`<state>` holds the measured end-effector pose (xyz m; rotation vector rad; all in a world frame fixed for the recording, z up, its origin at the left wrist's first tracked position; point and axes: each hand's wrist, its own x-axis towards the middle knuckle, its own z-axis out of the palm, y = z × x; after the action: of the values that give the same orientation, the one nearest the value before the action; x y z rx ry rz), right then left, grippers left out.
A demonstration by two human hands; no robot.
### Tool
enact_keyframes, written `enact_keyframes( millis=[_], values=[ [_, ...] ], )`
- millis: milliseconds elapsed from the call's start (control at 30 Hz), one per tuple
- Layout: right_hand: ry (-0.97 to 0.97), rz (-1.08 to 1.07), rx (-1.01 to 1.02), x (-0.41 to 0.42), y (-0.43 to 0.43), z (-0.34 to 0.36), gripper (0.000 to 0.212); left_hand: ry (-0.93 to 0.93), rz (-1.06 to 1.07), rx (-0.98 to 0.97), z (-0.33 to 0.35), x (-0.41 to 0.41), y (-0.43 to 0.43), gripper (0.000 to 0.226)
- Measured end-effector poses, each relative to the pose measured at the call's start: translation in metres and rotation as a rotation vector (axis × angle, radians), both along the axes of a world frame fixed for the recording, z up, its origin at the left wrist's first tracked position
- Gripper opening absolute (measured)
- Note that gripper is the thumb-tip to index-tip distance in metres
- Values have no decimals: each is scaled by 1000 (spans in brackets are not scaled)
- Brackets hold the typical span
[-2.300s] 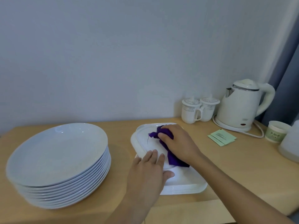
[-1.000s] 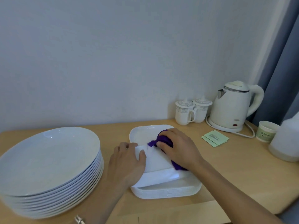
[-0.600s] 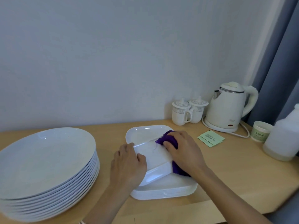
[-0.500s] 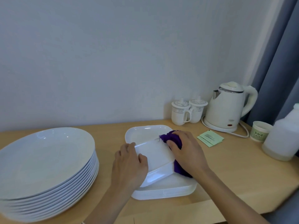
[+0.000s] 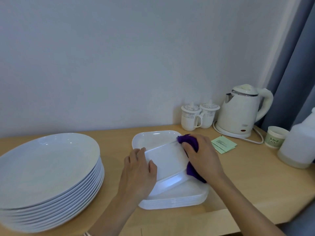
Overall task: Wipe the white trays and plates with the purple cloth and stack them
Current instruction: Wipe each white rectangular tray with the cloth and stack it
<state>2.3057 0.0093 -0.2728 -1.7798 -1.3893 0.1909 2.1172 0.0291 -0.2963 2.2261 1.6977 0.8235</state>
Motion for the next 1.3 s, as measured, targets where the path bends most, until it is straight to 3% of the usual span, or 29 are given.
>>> enact_keyframes(
  millis=[67, 167, 233, 333, 467, 533, 667, 733, 867, 1000, 1167, 1300],
  values=[
    [47, -12, -7, -1, -5, -3, 31, 9, -7, 5, -1, 0, 0, 50],
    [-266, 78, 55, -21, -14, -10, 32, 21, -11, 16, -1, 1, 1, 51],
    [-363, 178, 58, -29, -9, -10, 32, 21, -3, 7, -1, 1, 1, 52],
    [-317, 178, 15, -17, 18, 2, 29, 41, 0, 2, -1, 0, 1, 53],
    [-32, -12, -115, 6, 47, 14, 25, 107, -37, -8, 0, 0, 1, 52],
    [-141, -15, -162, 4, 50, 14, 25, 153, -62, -1, 0, -1, 2, 52],
    [-360, 246, -244, -21, 54, 25, 27, 221, -126, 11, 0, -3, 3, 68],
    [-385, 314, -318, -31, 60, 33, 28, 216, -131, 5, 0, -4, 2, 78],
    [-260, 267, -436, -6, 67, 44, 25, 160, -122, -26, 2, -4, -1, 66],
    [-99, 112, -393, 31, 52, 31, 25, 89, -123, -57, 2, -5, -1, 53],
    [-334, 224, -229, -15, 35, 29, 17, 30, -117, -83, 1, -6, -1, 46],
    [-335, 350, -162, -41, 37, 21, 20, 7, -121, -82, 1, -7, 1, 42]
  ],
)
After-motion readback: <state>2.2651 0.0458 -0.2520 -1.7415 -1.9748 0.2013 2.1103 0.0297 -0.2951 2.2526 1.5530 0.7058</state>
